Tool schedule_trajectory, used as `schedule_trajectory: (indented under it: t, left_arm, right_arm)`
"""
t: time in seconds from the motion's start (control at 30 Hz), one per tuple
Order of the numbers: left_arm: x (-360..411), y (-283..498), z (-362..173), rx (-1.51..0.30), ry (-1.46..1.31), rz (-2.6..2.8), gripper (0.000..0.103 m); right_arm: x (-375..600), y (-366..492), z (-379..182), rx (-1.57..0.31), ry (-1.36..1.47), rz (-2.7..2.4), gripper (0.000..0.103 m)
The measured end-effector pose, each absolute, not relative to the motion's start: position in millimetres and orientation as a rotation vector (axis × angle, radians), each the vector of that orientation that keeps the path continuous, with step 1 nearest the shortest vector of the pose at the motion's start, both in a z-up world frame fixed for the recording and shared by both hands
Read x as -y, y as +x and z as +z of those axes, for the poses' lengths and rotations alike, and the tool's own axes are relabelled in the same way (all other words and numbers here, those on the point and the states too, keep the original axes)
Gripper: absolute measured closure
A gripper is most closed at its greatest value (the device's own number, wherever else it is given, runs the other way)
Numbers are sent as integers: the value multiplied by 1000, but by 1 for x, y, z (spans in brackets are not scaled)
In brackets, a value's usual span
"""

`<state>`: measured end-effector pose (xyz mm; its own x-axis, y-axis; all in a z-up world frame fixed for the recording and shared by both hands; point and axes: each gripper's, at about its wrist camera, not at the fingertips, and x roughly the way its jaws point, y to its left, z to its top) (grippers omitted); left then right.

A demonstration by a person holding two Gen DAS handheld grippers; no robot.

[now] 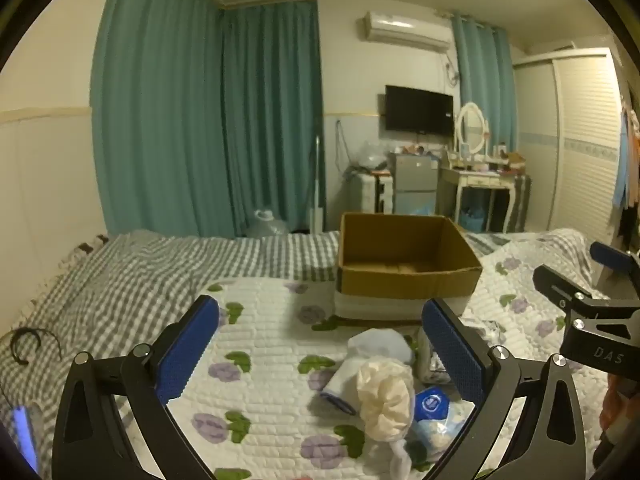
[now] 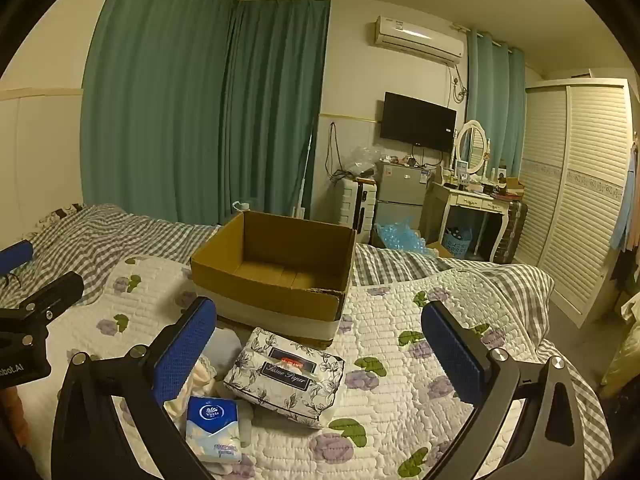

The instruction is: Organize soft objects

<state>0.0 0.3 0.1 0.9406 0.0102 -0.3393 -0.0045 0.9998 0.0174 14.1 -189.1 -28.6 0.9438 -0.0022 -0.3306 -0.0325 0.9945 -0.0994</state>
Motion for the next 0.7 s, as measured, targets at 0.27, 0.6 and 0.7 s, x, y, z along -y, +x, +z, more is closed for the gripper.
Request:
schedule_trajectory:
  t: [0.27,0.6,0.7]
  left_arm:
    - [-1,0,0,-352,9,4,0]
    - [-7,2,1,-359,-2,15,0]
    - [-9,3,1,-358,-2,14,0]
  right_arm:
    - [189,13,-30,-333,-99,11,0]
    - [188,15,-30,-338,-97,11,0]
    - [188,15,-31,-345,-92,16,0]
